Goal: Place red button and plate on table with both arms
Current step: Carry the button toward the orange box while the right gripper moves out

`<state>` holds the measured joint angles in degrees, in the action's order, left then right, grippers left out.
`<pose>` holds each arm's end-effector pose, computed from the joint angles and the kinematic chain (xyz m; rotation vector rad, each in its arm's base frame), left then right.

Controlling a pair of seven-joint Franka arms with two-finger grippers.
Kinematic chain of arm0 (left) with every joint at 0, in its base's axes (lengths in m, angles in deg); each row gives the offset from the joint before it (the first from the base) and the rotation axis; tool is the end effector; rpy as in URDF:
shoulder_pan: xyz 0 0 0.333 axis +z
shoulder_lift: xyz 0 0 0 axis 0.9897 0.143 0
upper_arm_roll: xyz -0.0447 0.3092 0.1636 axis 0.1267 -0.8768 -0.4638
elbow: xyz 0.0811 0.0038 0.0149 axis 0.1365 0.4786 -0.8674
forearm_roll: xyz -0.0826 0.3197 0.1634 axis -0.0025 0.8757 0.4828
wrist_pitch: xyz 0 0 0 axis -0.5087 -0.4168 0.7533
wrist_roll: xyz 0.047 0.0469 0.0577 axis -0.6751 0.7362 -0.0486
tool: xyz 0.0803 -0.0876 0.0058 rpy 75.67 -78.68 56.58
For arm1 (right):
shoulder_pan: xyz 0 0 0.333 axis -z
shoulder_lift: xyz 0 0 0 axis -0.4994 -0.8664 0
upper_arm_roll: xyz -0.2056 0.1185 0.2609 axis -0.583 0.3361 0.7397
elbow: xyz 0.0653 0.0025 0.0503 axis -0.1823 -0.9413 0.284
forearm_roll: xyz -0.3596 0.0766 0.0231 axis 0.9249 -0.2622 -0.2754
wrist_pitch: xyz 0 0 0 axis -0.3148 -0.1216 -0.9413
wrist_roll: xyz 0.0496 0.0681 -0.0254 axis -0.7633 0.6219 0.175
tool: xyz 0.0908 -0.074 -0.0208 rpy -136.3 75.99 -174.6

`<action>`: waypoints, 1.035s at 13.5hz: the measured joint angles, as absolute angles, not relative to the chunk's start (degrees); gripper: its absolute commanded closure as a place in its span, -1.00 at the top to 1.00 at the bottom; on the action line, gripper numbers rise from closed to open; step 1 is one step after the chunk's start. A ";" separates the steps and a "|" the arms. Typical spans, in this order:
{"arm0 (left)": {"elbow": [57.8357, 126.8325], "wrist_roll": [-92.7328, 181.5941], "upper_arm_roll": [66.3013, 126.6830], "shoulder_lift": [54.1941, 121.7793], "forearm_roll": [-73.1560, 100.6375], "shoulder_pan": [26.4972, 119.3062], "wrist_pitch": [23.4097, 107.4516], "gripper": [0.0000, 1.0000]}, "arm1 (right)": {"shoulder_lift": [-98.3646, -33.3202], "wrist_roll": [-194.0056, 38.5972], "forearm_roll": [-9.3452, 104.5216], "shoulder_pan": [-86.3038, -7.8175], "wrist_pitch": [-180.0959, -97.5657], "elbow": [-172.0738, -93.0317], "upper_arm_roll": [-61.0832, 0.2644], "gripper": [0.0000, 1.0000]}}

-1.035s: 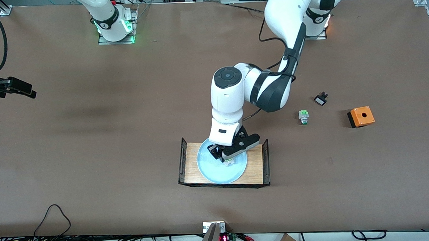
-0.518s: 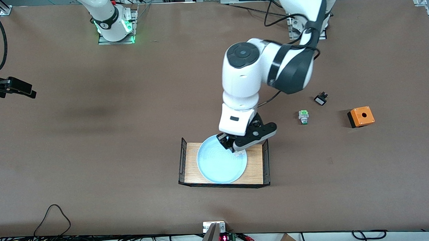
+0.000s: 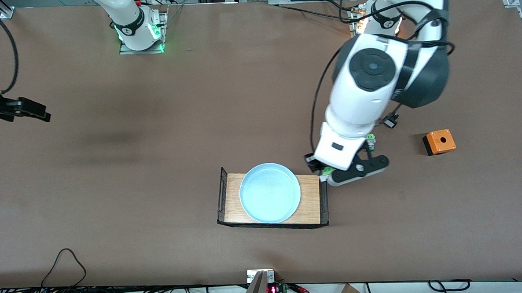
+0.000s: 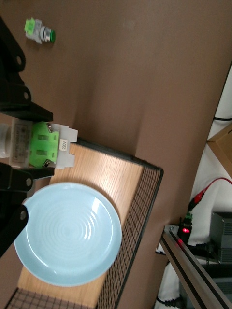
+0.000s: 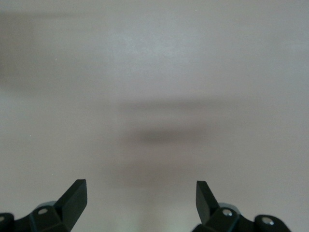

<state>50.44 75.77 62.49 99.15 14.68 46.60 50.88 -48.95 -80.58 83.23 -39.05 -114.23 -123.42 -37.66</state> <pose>0.6683 -0.3252 0.5245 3.0459 0.4204 0.2279 0.5636 -0.0255 0.5911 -3.1363 0.0415 0.1470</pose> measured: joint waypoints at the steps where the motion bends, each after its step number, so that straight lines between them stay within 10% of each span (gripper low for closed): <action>1: 53.24 73.16 62.48 97.20 14.58 47.32 50.82 -1.00 | -49.24 -80.61 83.22 -39.78 -114.29 -123.41 -37.65 1.00; 14: 72.87 49.43 62.20 87.25 14.48 60.59 50.73 -1.00 | -50.69 -116.27 72.33 -55.11 -116.03 -122.67 -36.95 1.00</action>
